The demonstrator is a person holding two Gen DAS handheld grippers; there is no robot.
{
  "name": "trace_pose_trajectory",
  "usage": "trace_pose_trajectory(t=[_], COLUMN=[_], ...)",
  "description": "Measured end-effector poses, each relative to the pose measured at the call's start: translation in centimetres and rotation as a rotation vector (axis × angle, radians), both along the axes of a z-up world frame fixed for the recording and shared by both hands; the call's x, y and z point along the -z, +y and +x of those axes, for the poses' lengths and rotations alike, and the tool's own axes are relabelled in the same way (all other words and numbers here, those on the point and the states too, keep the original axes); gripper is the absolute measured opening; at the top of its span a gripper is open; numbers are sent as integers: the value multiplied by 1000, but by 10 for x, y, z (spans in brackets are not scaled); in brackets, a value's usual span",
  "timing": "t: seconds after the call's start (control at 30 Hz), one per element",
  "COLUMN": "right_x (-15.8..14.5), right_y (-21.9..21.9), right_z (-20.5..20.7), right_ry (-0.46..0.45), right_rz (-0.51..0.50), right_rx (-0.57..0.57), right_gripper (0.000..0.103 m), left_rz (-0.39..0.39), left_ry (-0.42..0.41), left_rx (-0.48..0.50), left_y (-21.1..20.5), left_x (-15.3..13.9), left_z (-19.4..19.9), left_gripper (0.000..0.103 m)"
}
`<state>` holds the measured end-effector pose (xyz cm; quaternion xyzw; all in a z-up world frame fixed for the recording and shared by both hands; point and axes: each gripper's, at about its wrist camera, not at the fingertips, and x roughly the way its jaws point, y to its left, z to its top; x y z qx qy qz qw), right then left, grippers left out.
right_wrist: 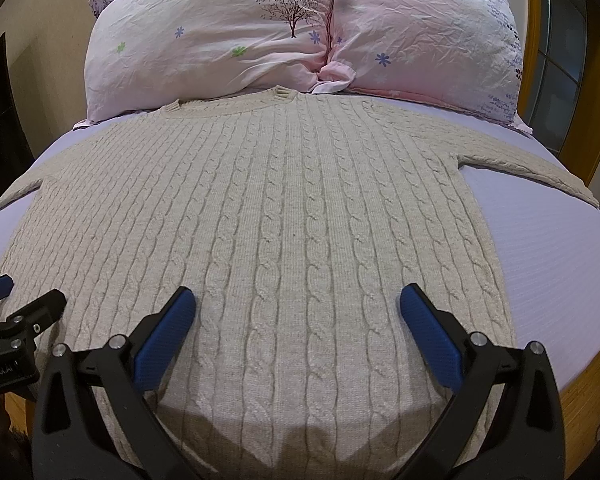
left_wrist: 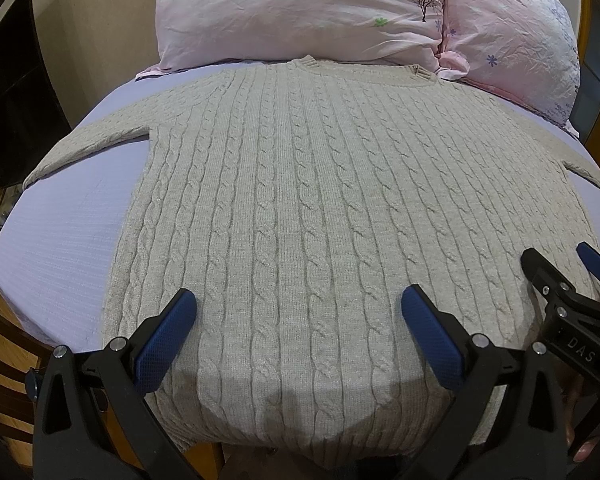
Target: Fold small clothes
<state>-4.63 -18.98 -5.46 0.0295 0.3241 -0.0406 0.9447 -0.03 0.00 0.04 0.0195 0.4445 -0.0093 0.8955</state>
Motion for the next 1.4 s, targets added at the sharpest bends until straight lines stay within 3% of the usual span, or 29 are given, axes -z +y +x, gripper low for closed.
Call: trace_pose_trajectory(t=[0.9,1.17,1.27,1.4], right_x=[-2,0,-12,-56], right_y=[-3,-5,-31,-124], right_z=[-2,-4,-8,-13], right_ry=[-17,-44,-68,-205], right_rz=[-1,-12,87,244], right_rx=[2,-56,-125,59], right_gripper=[101,101,101,101], left_rz=[0,3,5,-1], left_ry=[-5,-25,-51,-80], left_rx=[0,14,30,67], left_y=[0,2,2,3], left_x=[0,-2,-2,-2], left_z=[0,-3,-4,-7], left_gripper=[102,102,102,102])
